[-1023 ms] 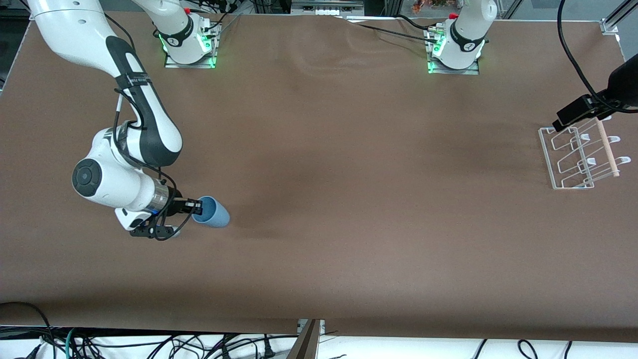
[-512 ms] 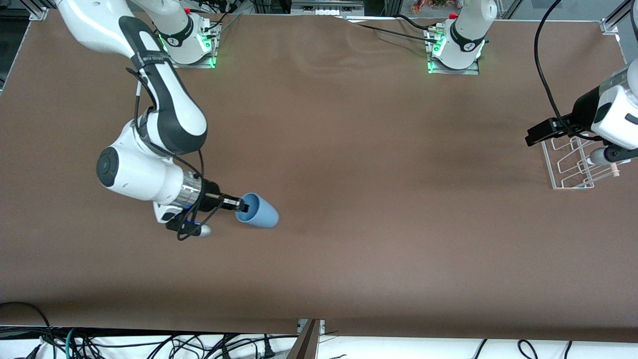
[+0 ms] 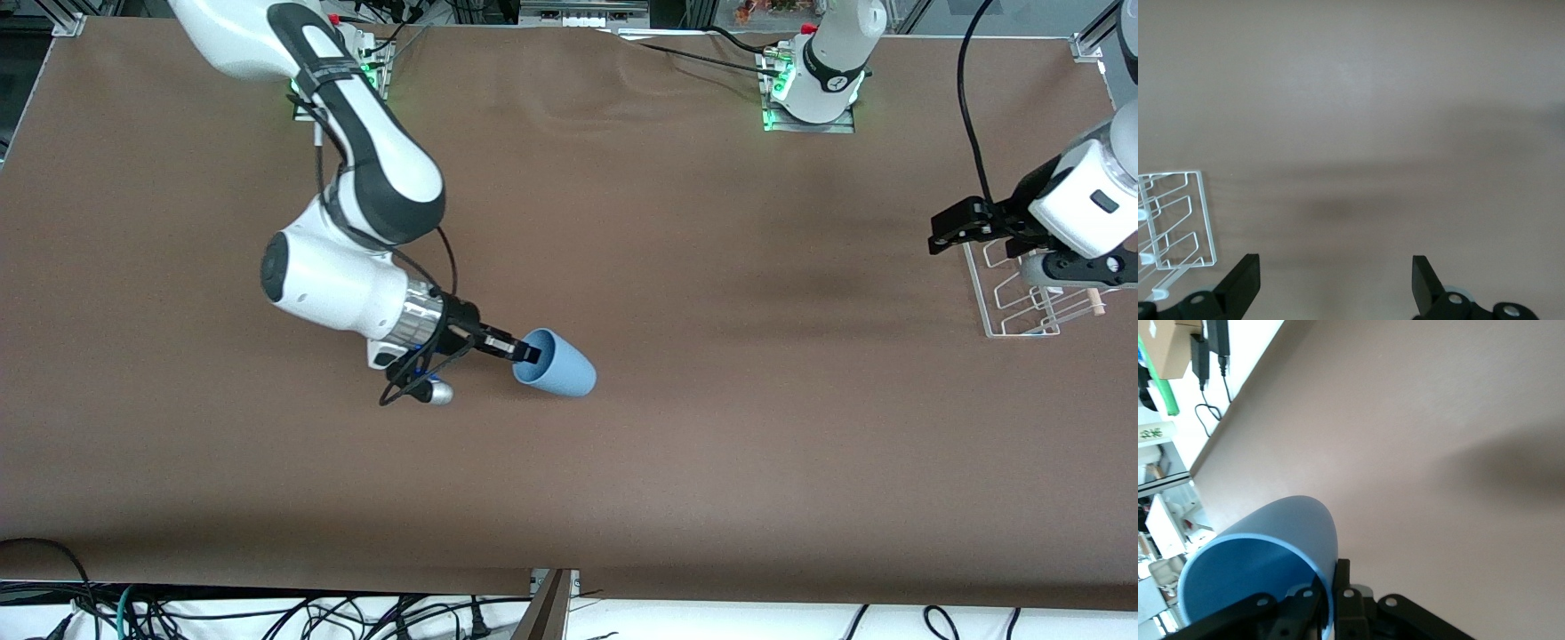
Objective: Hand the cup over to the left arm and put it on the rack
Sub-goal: 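Lift the cup with the right gripper while the left gripper approaches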
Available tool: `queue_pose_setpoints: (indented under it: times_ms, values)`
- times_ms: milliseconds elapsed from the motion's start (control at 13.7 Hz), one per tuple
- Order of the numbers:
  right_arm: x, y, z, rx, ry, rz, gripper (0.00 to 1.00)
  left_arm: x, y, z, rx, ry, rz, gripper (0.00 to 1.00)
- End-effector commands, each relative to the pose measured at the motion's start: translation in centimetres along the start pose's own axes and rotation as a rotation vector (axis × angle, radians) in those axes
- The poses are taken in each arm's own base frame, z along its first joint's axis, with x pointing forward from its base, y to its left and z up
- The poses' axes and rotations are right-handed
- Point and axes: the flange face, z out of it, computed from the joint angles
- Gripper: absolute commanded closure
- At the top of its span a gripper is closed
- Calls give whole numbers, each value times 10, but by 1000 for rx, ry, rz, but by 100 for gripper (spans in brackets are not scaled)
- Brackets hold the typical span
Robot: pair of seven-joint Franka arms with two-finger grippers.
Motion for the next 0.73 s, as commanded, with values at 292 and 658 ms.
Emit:
queue_pose_setpoints:
  times_ms: [292, 658]
  values:
    - [-30, -33, 18, 160, -102, 139, 100, -20, 106, 9, -82, 161, 186, 0]
    - [-43, -45, 20, 173, -131, 187, 100, -71, 208, 65, -62, 403, 419, 0]
